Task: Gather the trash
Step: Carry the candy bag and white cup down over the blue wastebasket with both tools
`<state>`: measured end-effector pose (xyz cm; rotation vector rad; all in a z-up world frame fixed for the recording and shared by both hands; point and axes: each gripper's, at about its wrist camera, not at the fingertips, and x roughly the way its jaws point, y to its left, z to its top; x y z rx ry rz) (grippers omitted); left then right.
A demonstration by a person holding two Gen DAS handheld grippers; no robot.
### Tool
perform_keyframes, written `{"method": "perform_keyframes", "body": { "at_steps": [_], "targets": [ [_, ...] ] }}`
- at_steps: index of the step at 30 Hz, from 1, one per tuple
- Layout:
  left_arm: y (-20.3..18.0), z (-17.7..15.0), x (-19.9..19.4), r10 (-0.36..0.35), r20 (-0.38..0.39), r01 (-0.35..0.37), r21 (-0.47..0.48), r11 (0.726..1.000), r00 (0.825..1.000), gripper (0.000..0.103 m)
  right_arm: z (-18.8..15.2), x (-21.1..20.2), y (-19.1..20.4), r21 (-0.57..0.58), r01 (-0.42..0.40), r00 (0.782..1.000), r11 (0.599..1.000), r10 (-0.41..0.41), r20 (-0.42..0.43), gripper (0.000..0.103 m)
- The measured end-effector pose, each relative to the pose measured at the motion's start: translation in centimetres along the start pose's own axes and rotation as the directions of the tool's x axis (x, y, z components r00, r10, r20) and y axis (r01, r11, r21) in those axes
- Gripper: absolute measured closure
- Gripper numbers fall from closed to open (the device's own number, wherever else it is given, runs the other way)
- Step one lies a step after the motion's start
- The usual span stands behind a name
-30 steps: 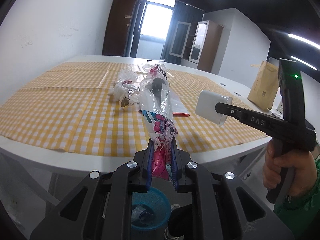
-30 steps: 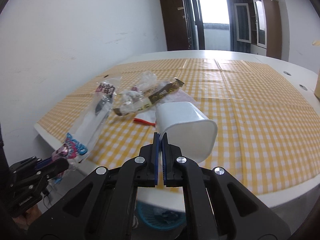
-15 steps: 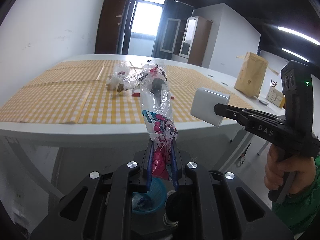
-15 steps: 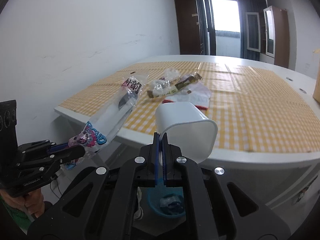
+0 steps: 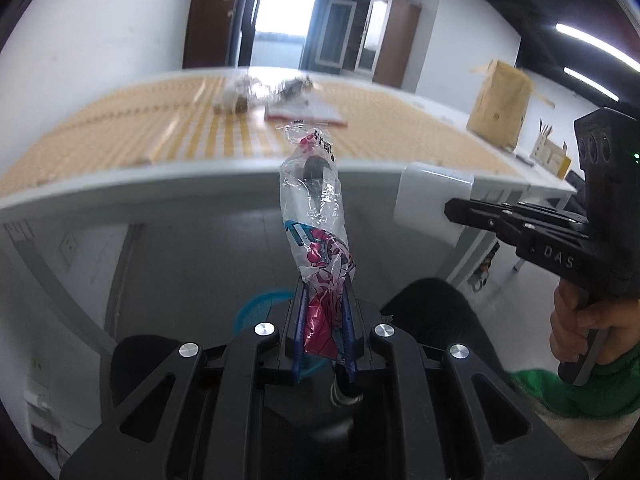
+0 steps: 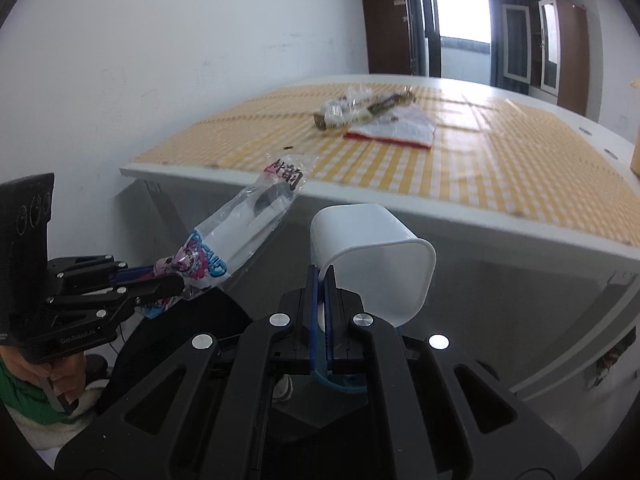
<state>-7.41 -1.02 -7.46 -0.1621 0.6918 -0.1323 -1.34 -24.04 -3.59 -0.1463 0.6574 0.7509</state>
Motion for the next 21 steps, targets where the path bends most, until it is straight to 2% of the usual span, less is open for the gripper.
{"method": "perform_keyframes", "body": {
  "at_steps": [5,13,21],
  "targets": [
    [0.5,-2.0,3.1,-0.015,-0.107,0.013,-0.015,1.000,0.994,0.089,-2.3,2.5,-0.1,0.017,0.000,0.997,1.000,0.002,-0.080,0.101],
    [1.7,-2.9,5.9,0.003,-0.161,-0.009,-0.031,0.999,0.987,0.089,-3.1,5.6,-0.8,0.039,-0.019,0.990,0.999,0.024,-0.136,0.101],
    [3.9,-4.6,10.1,0.029,-0.253,-0.049,-0.076,0.996,0.967,0.089,-5.5,11.0,-1.2,0.068,-0.024,0.971,0.997,0.040,-0.235,0.101]
  ]
}}
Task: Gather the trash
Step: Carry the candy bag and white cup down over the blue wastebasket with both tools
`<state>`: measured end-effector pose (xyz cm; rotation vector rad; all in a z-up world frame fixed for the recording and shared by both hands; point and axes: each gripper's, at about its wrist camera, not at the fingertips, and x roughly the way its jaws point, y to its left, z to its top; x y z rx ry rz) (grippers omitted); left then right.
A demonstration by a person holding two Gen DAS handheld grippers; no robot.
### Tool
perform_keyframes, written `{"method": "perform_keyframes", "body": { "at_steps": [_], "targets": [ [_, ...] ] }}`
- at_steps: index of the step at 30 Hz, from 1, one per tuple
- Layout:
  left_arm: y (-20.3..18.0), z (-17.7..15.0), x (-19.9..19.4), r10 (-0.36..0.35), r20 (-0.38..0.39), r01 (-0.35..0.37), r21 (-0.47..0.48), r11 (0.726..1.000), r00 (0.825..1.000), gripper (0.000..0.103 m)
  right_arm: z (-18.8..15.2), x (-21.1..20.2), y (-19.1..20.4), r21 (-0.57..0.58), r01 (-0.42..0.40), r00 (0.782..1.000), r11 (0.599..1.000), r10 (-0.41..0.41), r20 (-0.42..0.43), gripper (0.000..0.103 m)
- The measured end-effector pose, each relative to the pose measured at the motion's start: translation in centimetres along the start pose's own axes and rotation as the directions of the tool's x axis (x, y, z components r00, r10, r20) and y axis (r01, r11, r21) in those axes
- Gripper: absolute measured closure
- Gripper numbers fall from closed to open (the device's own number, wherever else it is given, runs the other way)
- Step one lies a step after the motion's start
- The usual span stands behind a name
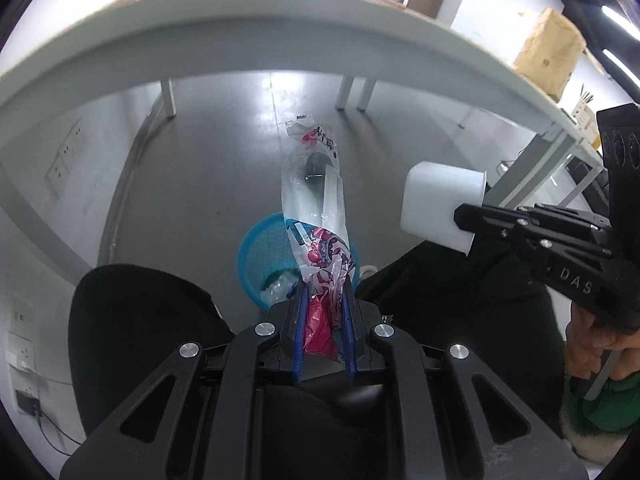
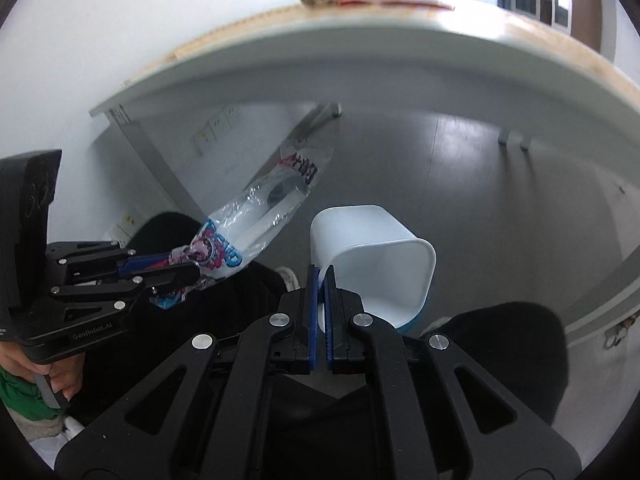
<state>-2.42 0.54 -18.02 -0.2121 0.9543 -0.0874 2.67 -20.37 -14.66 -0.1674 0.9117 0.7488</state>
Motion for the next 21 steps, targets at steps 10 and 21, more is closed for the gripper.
{"method": "perform_keyframes", "body": {
  "at_steps": [10,21],
  "targets": [
    [1.7,0.9,4.4,0.032,-0.090,-0.035,-0.023,0.999,0.995,0.089,0.0,6.5,-1.8,0.044,0.021,0.994,0.999,-0.016,-0.112,0.101],
    [2.0,3.1,10.3,0.087,-0.186,-0.088,0.002,0.996,0.979,0.089,-0.3,12.5,-4.1,0.097,0.059,0.975,0.994,-0.037,-0.218,0.101]
  ]
}}
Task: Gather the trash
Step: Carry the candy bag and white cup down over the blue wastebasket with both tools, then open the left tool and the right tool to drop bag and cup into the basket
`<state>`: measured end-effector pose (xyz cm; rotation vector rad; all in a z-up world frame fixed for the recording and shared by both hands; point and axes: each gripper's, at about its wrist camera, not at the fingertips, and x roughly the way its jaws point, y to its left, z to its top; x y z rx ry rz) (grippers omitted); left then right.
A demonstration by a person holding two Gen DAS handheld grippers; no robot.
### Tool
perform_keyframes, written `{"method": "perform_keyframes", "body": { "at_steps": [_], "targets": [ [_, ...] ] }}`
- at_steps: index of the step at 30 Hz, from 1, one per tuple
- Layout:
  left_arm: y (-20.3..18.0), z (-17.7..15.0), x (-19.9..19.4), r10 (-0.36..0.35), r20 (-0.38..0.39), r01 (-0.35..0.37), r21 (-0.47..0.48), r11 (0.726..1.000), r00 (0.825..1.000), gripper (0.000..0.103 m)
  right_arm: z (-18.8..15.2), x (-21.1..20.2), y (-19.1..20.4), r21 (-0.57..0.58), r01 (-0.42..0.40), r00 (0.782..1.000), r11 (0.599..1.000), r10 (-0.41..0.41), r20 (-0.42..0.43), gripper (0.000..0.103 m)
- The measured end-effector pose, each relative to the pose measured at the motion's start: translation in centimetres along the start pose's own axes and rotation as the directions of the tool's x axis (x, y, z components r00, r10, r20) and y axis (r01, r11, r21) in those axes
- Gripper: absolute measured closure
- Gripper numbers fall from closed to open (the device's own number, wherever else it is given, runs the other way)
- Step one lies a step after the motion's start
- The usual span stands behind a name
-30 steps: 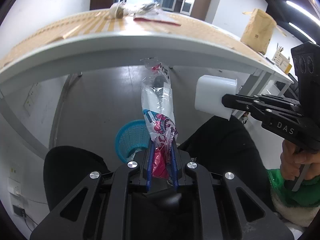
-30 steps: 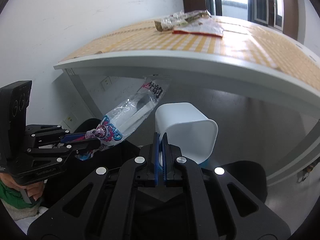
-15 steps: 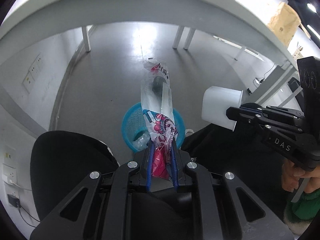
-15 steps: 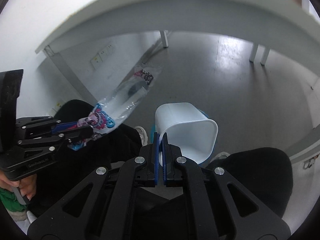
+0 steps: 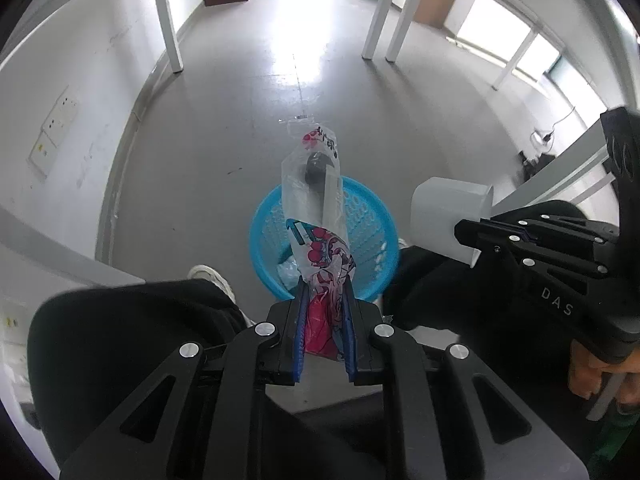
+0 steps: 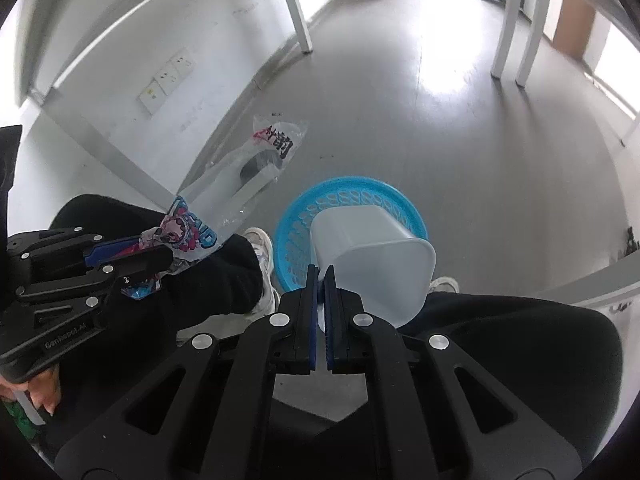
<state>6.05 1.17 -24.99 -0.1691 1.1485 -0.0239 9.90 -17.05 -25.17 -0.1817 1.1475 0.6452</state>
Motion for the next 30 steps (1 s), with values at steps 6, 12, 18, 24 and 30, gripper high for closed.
{"method": "perform_keyframes", "body": {
  "at_steps": [6,12,18,24,30],
  "targets": [
    [-0.2,0.7,2.7,0.008,-0.060,-0.008,0.005,1.000,0.998,0.089,0.7,2.7,-1.1,0.049,-0.011,0.999,0.999,0.013,-0.048,0.101],
    [0.9,2.1,6.0,-0.022,-0.139,0.013,-0.067,0.998,0.990,0.089,1.9,5.7,-2.2,0.074,0.006,0.995,0.997,0.002,-0.102,0.101],
    [2.7,3.5,10.1,-0.094,-0.217,0.057,-0.172,0.983,0.972,0.089,3.2,10.0,-3.4,0.128,0.020,0.985,0.992,0.002,-0.170,0.101],
    [2.9,4.2,13.0,-0.103,-0.273,0.049,-0.198,0.979,0.957,0.089,4.0,13.6,-5.0,0.180,0.024,0.974,0.983,0.018,-0.227,0.101],
    [2.5,4.3,14.7,-0.096,-0.314,0.032,-0.202,0.979,0.944,0.089,4.5,15.7,-5.8,0.194,0.055,0.967,0.979,-0.004,-0.254,0.101]
  ]
}}
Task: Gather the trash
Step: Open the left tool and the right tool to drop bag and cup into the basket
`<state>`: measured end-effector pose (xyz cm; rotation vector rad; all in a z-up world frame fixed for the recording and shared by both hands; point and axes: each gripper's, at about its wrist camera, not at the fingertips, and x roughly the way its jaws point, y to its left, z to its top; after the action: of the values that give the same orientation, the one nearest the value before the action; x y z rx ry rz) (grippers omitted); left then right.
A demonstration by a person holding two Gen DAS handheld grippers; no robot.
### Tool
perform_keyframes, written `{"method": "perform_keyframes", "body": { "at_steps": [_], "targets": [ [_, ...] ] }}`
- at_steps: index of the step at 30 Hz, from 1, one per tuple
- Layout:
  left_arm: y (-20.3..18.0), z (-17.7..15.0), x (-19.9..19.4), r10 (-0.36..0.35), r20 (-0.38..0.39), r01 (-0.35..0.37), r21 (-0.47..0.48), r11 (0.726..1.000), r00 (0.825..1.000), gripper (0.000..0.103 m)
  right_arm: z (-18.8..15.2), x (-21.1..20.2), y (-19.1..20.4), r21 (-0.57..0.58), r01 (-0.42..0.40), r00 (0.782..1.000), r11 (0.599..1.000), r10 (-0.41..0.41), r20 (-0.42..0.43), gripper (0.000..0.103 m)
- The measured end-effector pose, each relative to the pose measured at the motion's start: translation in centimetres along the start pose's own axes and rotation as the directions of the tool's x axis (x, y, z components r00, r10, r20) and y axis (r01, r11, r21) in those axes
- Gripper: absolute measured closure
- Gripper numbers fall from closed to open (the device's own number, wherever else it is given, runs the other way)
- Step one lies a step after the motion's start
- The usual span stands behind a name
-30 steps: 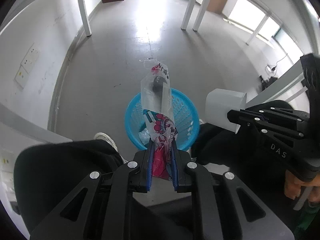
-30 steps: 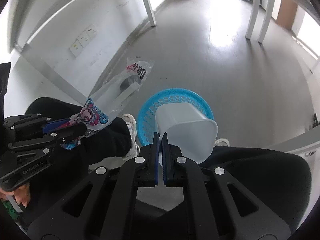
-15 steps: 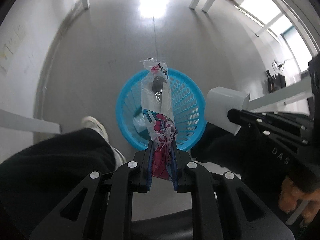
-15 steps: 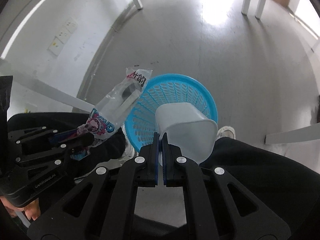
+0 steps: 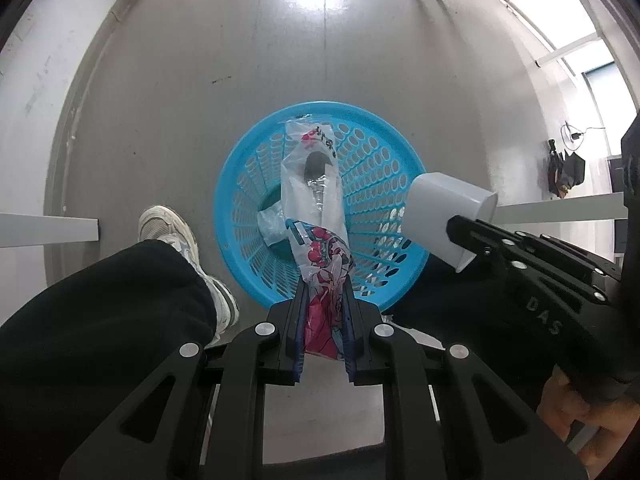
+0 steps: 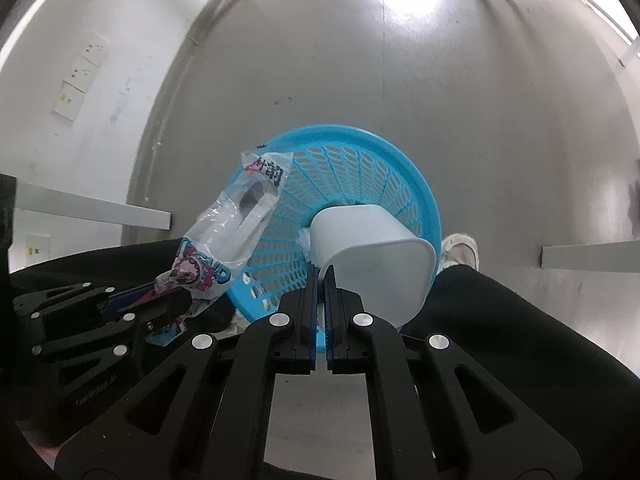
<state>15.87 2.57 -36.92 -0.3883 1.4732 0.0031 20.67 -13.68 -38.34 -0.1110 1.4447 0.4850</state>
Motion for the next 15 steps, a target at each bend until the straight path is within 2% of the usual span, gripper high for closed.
{"method": "perform_keyframes", "body": {
  "at_steps": [4,15],
  "targets": [
    [-0.1,0.2,0.9,0.004,-0.018,-0.005,-0.008,1.000,1.000,0.089,0.4,1.3,-0.2,0.025,0.011,1.000,1.000,-0.010,-0.028,0.101],
    [0.3,0.4,0.9,-0.010,-0.005,0.010,-0.029,1.000,1.000,0.089,0.5,2.0,-0.7,0.040,0.021,0.999,0.999,-0.019,-0.047,0.101]
  ]
}}
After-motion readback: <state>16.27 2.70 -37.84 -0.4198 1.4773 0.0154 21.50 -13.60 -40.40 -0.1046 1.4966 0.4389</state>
